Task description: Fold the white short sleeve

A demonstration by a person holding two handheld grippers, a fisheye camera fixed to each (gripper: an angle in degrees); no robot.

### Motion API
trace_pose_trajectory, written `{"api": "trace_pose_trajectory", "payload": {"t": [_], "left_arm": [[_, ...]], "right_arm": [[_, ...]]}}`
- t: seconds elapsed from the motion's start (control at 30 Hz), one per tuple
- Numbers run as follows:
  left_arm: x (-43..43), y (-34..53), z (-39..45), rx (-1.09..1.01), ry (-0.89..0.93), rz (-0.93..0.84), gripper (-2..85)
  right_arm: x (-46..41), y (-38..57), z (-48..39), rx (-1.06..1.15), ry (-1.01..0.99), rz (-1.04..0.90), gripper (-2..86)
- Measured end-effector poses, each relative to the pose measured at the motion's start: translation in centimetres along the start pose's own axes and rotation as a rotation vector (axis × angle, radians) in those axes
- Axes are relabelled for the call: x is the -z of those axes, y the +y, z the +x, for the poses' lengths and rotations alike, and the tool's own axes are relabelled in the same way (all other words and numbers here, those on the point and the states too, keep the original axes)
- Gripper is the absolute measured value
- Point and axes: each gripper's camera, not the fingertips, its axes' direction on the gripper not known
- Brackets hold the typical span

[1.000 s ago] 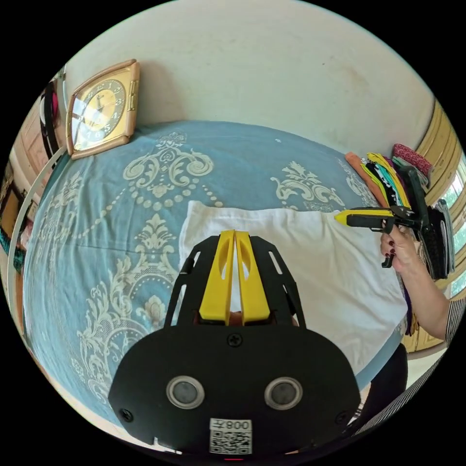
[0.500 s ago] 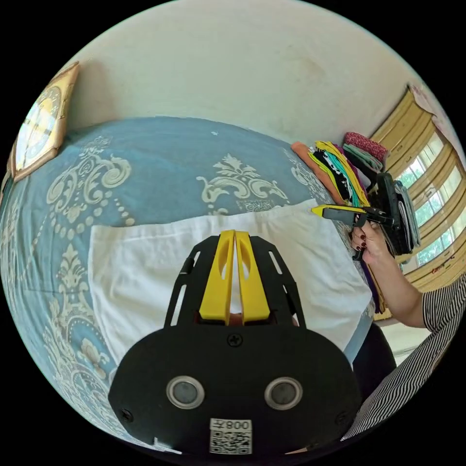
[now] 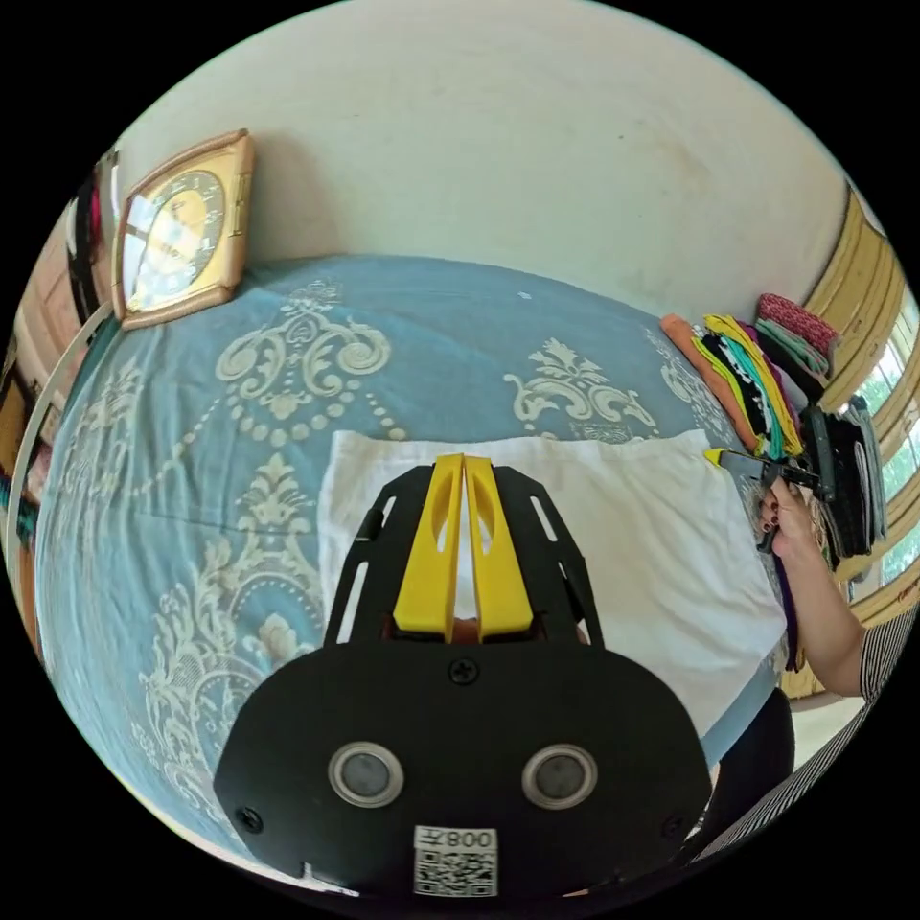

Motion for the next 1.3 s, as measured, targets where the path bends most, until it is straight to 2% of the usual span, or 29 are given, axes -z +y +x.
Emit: {"api": "trace_pose_trajectory", "payload": {"t": [0.1, 0.17, 0.23, 0.33, 0.47, 0.6, 0.7, 0.9, 1.1, 1.3], "left_arm": [[-0.3, 1.8, -5.0, 0.132, -0.014, -0.111, 0.1], [0.9, 2.7, -6.9, 0.196, 0.054, -0.054, 0.1], [1.9, 3.2, -7.8, 0.201, 0.037, -0.038, 0.2], [2.1, 4.1, -9.5, 0.207, 0.061, -0.077, 0.3], [6.2, 6.4, -11.0, 0.174, 0.067, -0.049, 0.4], [11.5, 12.3, -13.2, 0.206, 0.143, -0.064, 1.1], [13.9, 17.5, -14.9, 0.271, 0.199, -0.127, 1.9], [16.8, 24.1, -17.0, 0.36, 0.161, -0.196, 1.7], [17.8, 26.1, -19.3, 0.412, 0.13, -0.25, 0.5], [19.6, 27.3, -19.6, 0.382, 0.183, -0.235, 0.8]], "right_arm": [[-0.6, 1.0, 2.4, -0.063, -0.069, -0.007, 0.0], [-0.1, 1.9, 3.3, -0.078, -0.077, 0.008, 0.0], [0.4, 2.7, 3.7, -0.064, -0.078, 0.036, 0.0], [-0.8, 3.6, 5.0, -0.056, -0.06, -0.058, 0.1], [0.7, 5.5, 7.1, -0.074, -0.118, -0.009, 0.2], [3.3, 8.6, 7.9, -0.024, -0.191, 0.012, 0.5], [4.6, 12.7, 8.7, -0.004, -0.242, -0.047, 1.4], [6.0, 21.5, 11.4, -0.114, -0.302, -0.15, 5.1], [5.3, 25.6, 13.7, -0.178, -0.234, -0.218, 5.4], [7.3, 28.1, 16.0, -0.203, -0.293, -0.128, 6.9]]}}
